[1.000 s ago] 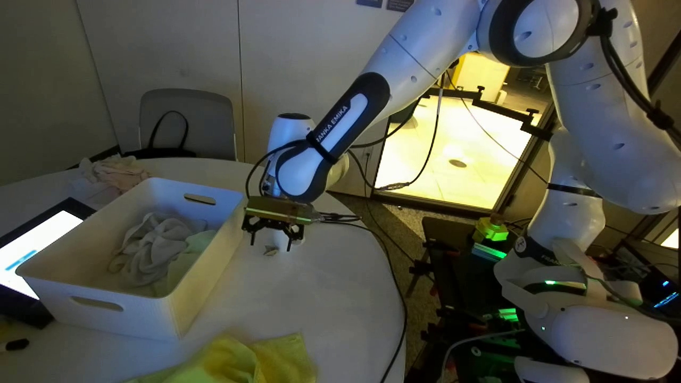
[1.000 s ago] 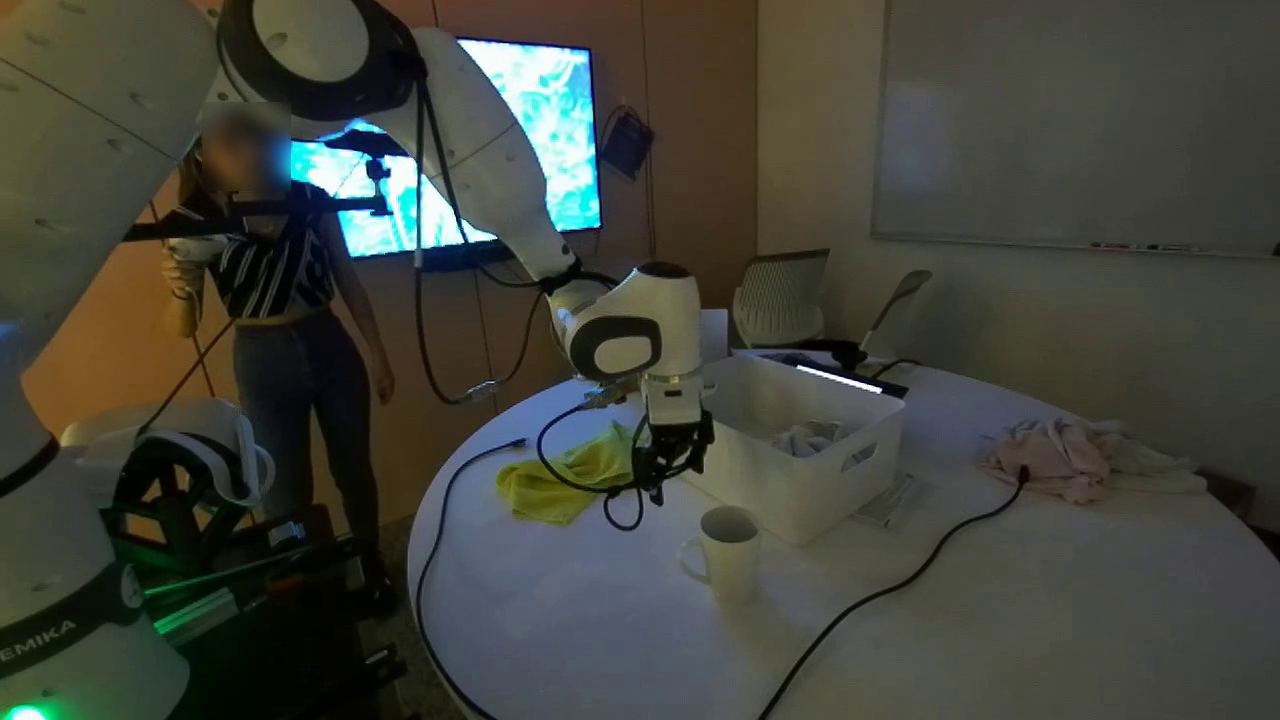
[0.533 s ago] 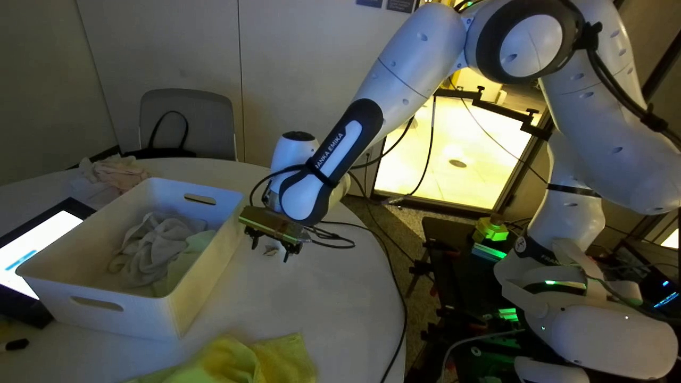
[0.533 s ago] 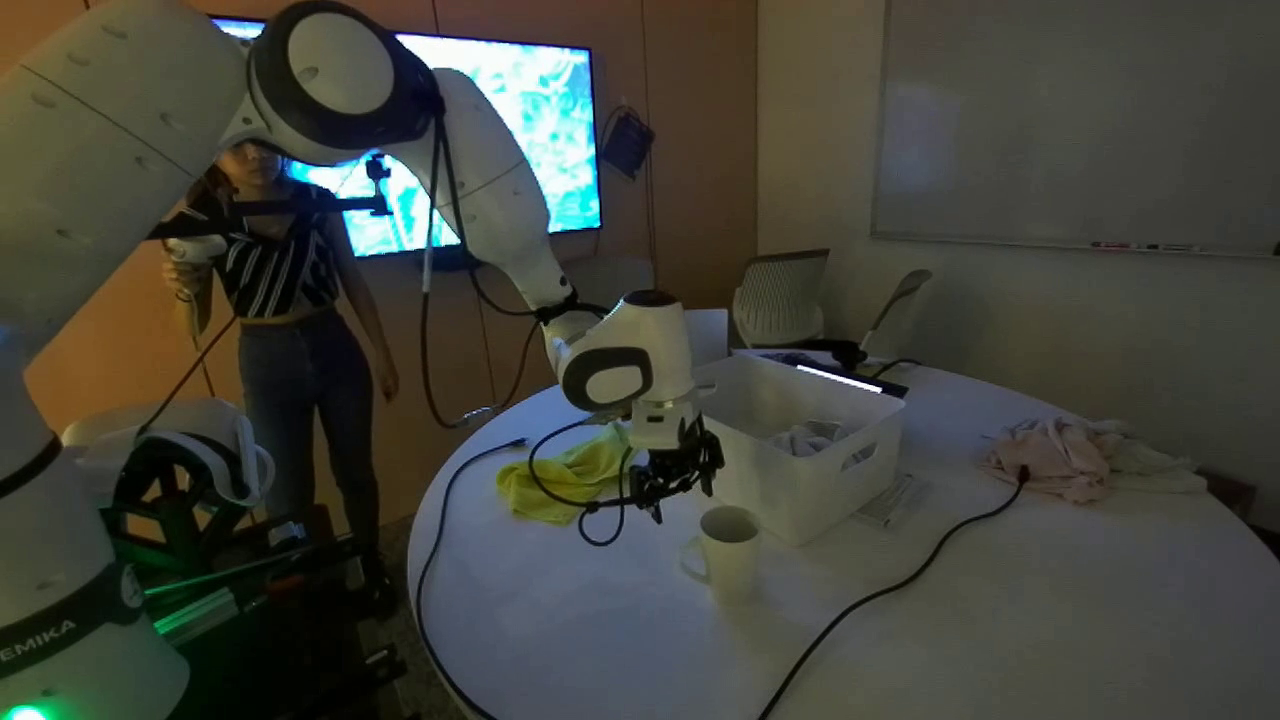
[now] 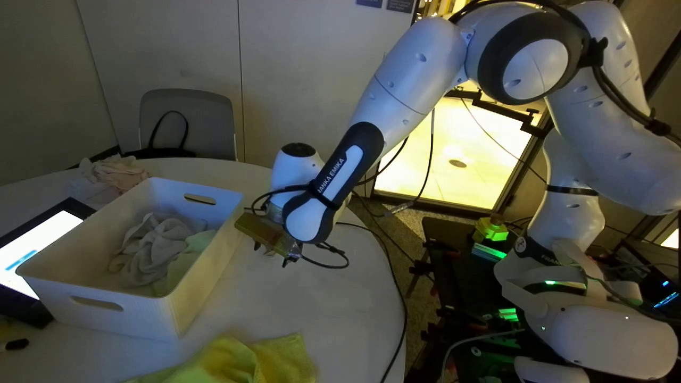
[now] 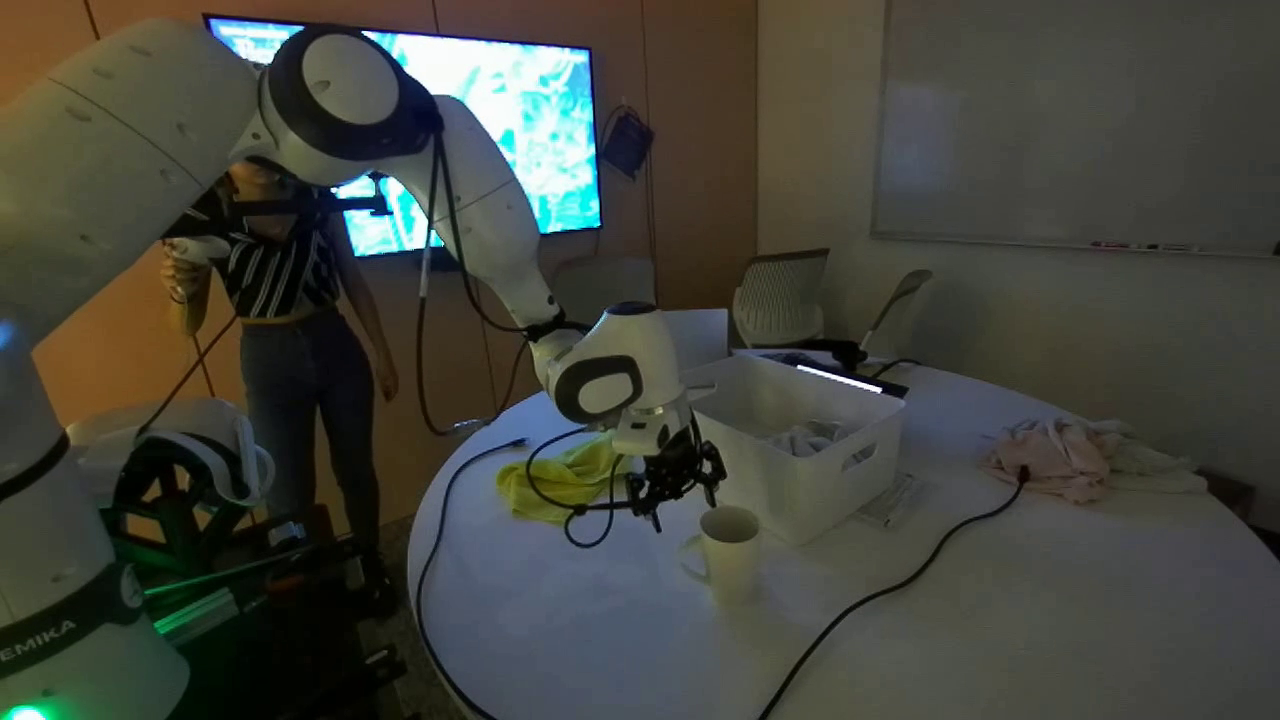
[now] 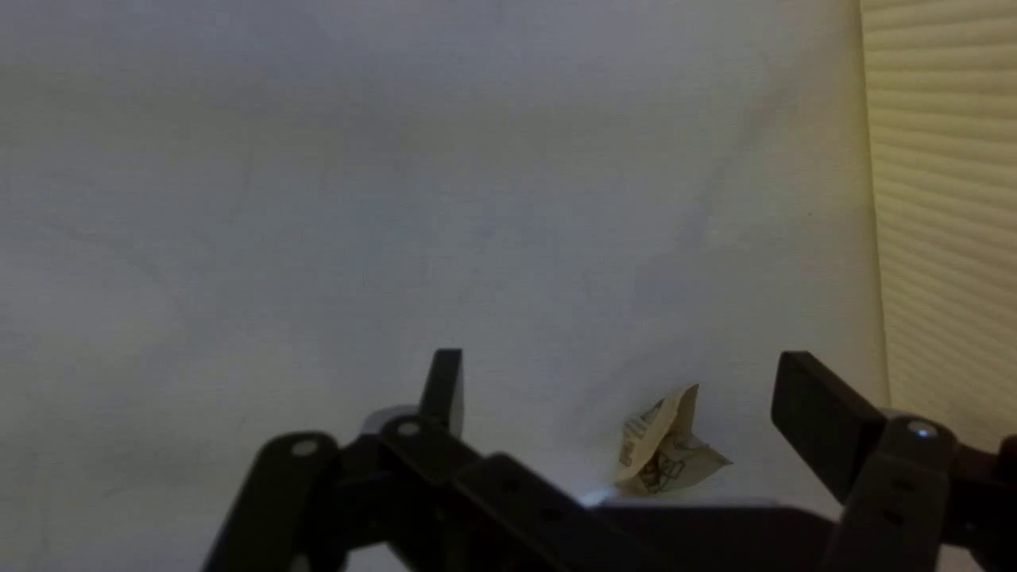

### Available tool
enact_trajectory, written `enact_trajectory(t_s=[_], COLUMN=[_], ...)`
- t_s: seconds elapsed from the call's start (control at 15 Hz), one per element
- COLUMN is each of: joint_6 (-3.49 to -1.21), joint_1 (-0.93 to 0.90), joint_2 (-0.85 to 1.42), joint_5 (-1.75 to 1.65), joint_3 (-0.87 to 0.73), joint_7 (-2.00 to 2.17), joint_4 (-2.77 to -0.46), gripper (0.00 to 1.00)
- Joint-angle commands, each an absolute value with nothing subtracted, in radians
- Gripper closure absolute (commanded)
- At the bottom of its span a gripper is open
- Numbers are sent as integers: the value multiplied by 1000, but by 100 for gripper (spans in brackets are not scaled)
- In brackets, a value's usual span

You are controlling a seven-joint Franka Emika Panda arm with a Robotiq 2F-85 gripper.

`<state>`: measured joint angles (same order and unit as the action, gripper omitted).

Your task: Put all the towels in the white basket and the objects into the mug

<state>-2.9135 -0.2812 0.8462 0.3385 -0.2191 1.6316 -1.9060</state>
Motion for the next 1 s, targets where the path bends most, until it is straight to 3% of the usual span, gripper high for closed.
enact_trajectory(t_s=[0.0,0.33,0.93], joint_6=[-2916,-2853,-2765], joint_1=[-397,-499,-472], joint_2=[872,911,931], joint_5=[283,176,32], joint_3=[-343,-461,-440], joint_7=[1784,1936,2002], joint_4=[-1906,-1883,-1810], gripper=[0,0,0])
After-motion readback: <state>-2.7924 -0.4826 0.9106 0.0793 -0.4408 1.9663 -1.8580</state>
